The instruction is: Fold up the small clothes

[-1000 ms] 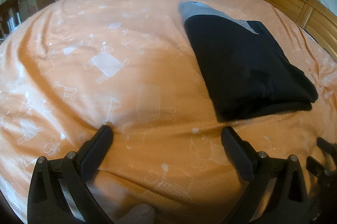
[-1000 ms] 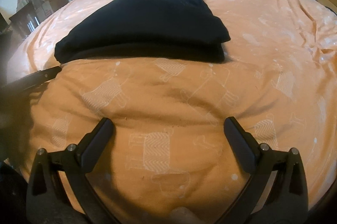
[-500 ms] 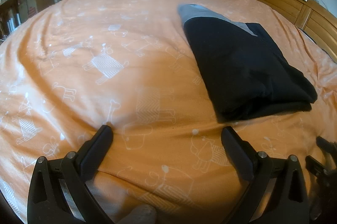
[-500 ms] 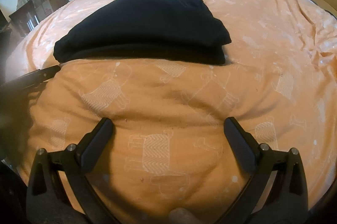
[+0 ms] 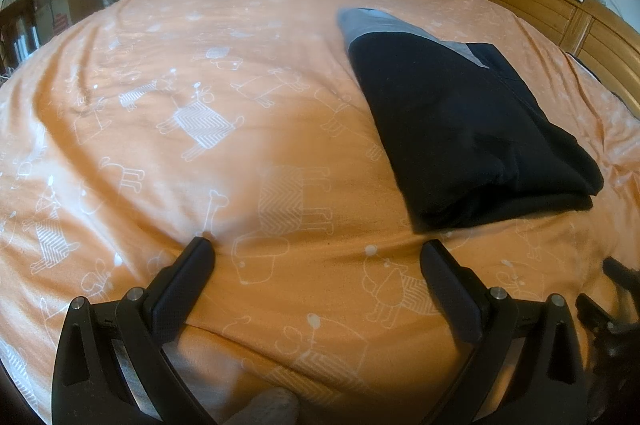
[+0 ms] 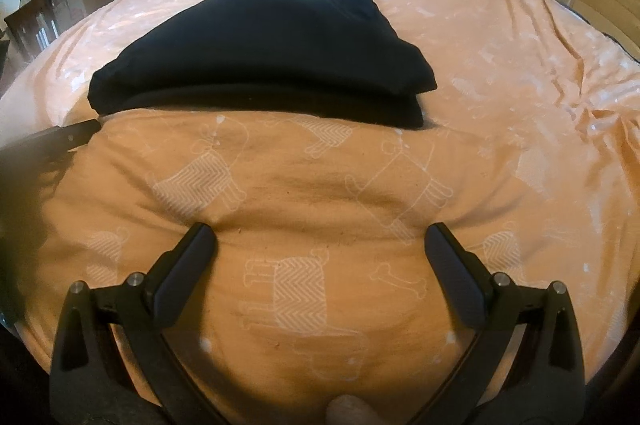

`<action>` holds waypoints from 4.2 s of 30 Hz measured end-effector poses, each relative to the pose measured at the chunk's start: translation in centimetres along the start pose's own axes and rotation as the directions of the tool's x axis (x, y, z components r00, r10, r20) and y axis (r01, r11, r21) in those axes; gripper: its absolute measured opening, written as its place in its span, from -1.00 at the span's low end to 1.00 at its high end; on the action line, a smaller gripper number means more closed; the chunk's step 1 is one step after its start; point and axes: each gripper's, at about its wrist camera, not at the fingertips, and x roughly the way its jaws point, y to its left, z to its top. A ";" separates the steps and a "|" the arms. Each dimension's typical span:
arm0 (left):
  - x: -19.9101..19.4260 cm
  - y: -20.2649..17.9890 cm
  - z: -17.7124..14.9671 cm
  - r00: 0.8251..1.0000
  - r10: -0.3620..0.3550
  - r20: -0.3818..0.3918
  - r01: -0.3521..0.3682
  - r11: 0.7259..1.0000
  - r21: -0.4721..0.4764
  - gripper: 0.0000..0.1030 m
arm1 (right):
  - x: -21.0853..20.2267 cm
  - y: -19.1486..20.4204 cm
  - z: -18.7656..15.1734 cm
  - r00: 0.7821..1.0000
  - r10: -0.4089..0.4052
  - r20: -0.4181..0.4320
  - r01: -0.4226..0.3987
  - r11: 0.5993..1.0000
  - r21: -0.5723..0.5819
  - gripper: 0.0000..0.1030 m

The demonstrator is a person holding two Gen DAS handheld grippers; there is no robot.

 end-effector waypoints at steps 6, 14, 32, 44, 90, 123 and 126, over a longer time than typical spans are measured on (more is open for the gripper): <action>0.0 0.0 0.0 1.000 0.000 0.000 0.000 1.000 0.000 1.00 | 0.0 0.0 0.0 1.000 -0.004 0.001 0.004 1.000 0.000 1.00; 0.1 0.0 0.0 1.000 0.000 0.001 0.000 1.000 0.001 1.00 | 0.0 0.0 0.0 1.000 -0.004 0.001 0.004 1.000 -0.001 1.00; 0.0 0.0 0.0 1.000 0.001 0.001 -0.001 1.000 0.001 1.00 | 0.0 0.0 0.0 1.000 -0.004 0.001 0.004 1.000 -0.001 1.00; 0.0 -0.1 0.0 1.000 0.001 0.002 -0.001 1.000 0.001 1.00 | 0.0 -0.3 0.2 1.000 0.007 0.004 -0.007 1.000 0.008 1.00; 0.0 -0.2 0.0 1.000 0.002 0.003 -0.002 1.000 0.001 1.00 | 0.1 -0.4 0.1 1.000 0.019 0.011 -0.020 1.000 0.023 1.00; 0.0 -0.2 -0.1 1.000 0.003 0.004 -0.003 1.000 0.001 1.00 | 0.1 -0.4 0.0 1.000 0.018 0.013 -0.019 1.000 0.024 1.00; 0.0 -0.2 -0.1 1.000 0.003 0.004 -0.003 1.000 0.001 1.00 | 0.1 -0.4 0.0 1.000 0.018 0.013 -0.018 1.000 0.024 1.00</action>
